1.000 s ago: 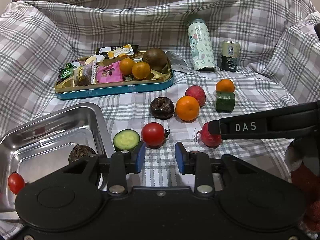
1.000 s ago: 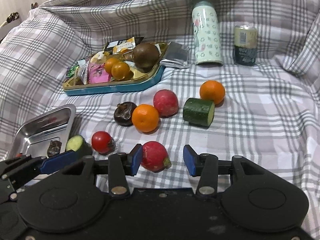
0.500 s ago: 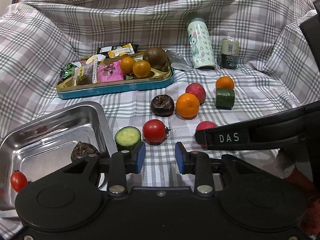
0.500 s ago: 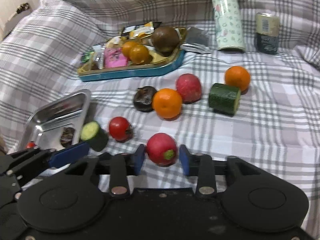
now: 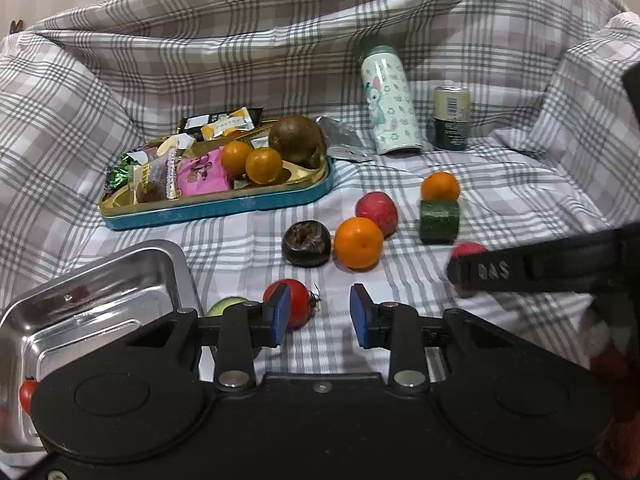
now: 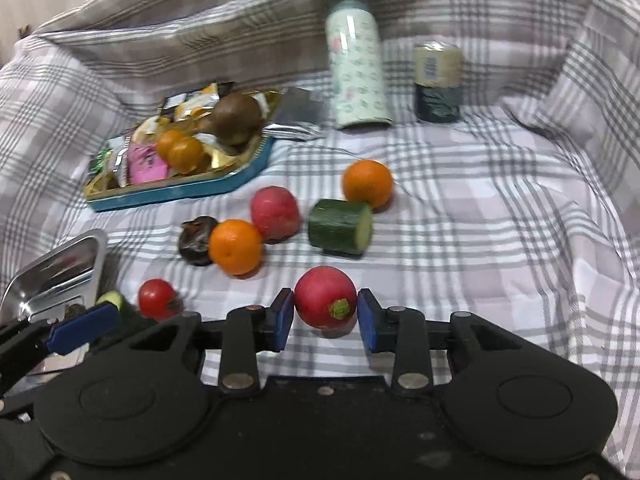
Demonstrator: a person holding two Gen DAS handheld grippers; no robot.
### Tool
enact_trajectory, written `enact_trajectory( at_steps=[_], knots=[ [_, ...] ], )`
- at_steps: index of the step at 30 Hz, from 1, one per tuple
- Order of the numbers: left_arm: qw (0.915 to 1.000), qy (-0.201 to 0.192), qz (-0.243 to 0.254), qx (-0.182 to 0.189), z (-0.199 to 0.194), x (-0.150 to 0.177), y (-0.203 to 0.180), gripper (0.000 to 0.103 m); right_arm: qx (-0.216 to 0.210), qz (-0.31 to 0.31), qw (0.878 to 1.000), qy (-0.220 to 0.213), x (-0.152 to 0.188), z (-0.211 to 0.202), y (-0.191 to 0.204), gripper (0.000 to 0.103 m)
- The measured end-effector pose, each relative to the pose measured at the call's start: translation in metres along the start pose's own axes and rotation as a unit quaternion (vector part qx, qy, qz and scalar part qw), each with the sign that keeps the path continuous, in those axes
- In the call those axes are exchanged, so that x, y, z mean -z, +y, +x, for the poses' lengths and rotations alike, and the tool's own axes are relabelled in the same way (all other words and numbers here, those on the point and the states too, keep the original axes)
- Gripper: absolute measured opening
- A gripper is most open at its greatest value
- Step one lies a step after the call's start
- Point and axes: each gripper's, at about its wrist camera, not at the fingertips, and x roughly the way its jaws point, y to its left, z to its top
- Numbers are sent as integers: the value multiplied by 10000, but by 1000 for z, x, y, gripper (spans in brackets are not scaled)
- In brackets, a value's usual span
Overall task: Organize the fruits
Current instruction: 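Grasp the red radish with the right tool while the left tool grasps a red tomato, then carry the red radish and red tomato over the steel tray with both tools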
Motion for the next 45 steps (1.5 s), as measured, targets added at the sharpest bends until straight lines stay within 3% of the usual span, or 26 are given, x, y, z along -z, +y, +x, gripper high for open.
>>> enact_trajectory(
  at_steps=[9,13,15,17,21,23,34,45],
  knots=[
    [9980,202,-228,-560,30,-5,5,41,245,-159,9995,76,3,4,3,36],
    [9978,205,-82,-629,37,-5,3,46,212,-113,9997,90,3,4,1,36],
    [9979,319,14,-562,43,-4,1,50,198,-85,9997,96,2,4,0,36],
    [9983,313,87,-493,44,-2,0,49,199,-71,9997,98,2,4,0,36],
    [9983,388,-282,321,37,3,9,47,207,-55,9997,82,2,3,-1,36],
    [9972,430,-379,490,37,7,9,47,202,-35,9997,95,2,3,-1,36],
    [9983,75,-460,352,33,9,11,48,131,53,9998,135,1,5,-4,37],
    [9988,220,-216,373,43,7,4,48,186,150,9996,143,1,9,-5,47]
  ],
)
